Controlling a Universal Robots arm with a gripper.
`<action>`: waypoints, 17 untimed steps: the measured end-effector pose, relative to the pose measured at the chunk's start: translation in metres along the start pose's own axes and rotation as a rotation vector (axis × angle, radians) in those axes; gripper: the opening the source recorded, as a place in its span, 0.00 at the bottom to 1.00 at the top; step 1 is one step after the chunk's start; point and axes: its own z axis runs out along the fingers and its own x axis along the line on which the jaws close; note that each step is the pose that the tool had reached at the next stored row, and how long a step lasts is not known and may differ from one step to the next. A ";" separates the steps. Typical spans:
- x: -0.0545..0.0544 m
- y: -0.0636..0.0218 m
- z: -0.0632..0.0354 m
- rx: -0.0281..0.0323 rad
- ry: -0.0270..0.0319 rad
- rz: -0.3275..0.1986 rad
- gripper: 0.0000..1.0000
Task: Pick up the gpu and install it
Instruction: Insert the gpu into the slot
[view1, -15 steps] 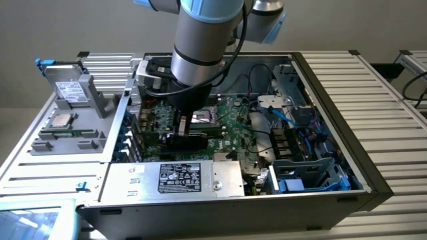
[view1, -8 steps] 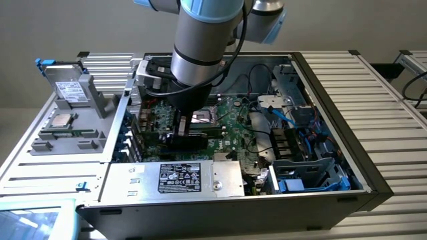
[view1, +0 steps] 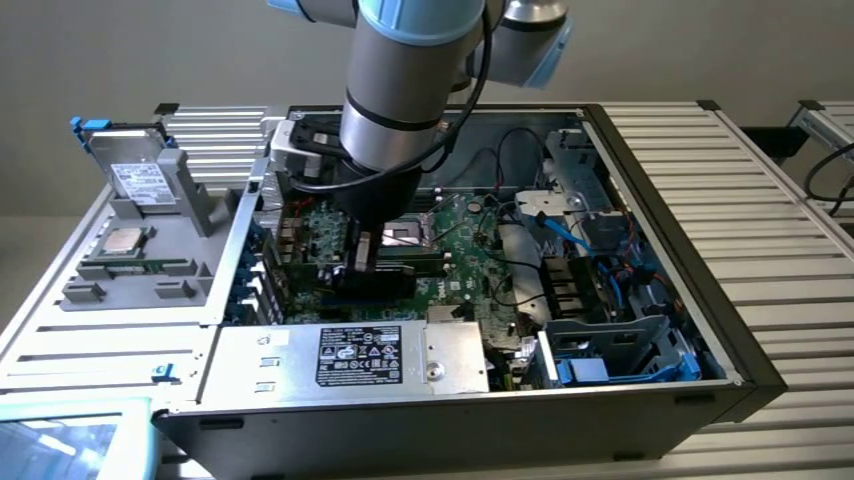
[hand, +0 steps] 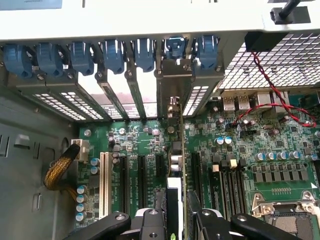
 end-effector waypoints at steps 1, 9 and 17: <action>0.000 0.0004 0.0003 0.0000 0.0000 0.000 0.28; 0.000 0.0009 0.0005 0.0000 0.0000 0.000 0.28; 0.000 0.0016 -0.0023 0.0000 -0.0001 0.000 0.28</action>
